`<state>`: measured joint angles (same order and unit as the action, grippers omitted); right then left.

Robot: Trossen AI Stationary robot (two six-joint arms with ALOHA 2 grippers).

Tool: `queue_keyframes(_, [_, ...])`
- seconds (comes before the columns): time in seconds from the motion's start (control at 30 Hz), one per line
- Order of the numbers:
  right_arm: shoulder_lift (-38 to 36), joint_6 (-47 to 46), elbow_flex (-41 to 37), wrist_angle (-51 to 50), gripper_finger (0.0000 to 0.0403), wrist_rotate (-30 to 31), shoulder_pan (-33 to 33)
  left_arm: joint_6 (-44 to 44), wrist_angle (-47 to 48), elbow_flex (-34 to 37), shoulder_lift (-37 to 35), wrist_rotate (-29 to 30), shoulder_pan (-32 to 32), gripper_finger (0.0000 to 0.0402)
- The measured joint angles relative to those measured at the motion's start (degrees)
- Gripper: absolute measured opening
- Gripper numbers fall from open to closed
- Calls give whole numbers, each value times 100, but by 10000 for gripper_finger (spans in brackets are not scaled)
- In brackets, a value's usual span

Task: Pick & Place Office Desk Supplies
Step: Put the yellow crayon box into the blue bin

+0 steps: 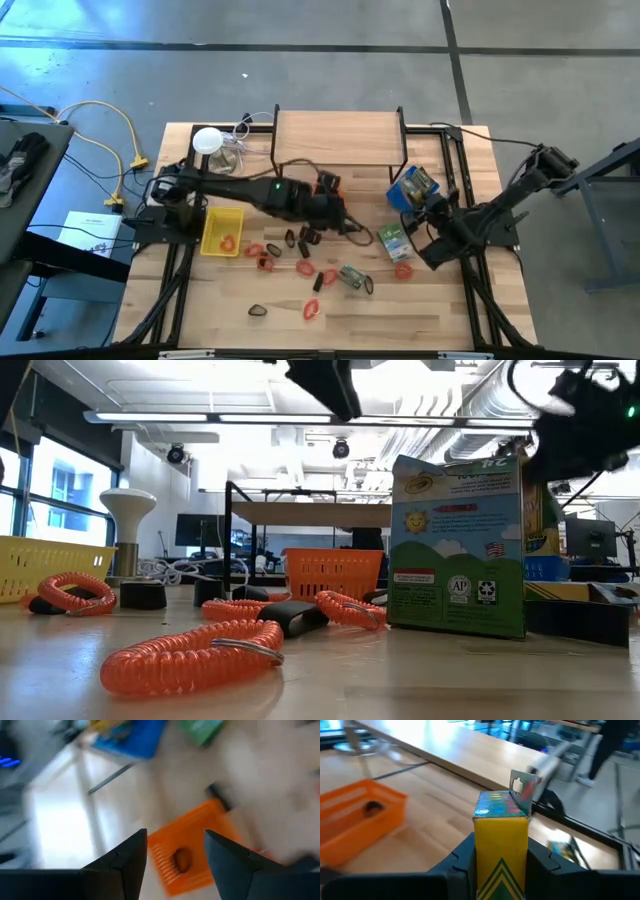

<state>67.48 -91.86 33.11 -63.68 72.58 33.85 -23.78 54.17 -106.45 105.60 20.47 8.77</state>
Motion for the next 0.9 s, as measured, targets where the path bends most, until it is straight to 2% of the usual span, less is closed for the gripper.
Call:
queue_keyframes(0.07, [2, -209, -232, 145, 97, 56, -117, -67, -113, 0, 0, -685, -101, 186])
queue_keyframes(0.3, [4, -289, -894, 850, 97, 75, -374, -76, -443, 0, 0, -2069, -245, 186])
queue_keyframes(0.57, [4, -242, -1254, 1041, 98, 243, -539, 527, -786, 456, 0, -3834, -237, 186])
queue_keyframes(0.7, [11, -242, -1569, 1407, 98, 204, -584, 1063, -1450, 955, 4, -3880, -204, 186])
queue_keyframes(0.9, [11, 90, -1878, 2049, 98, 346, -584, 1312, -1911, 1220, 9, -3364, -49, 186])
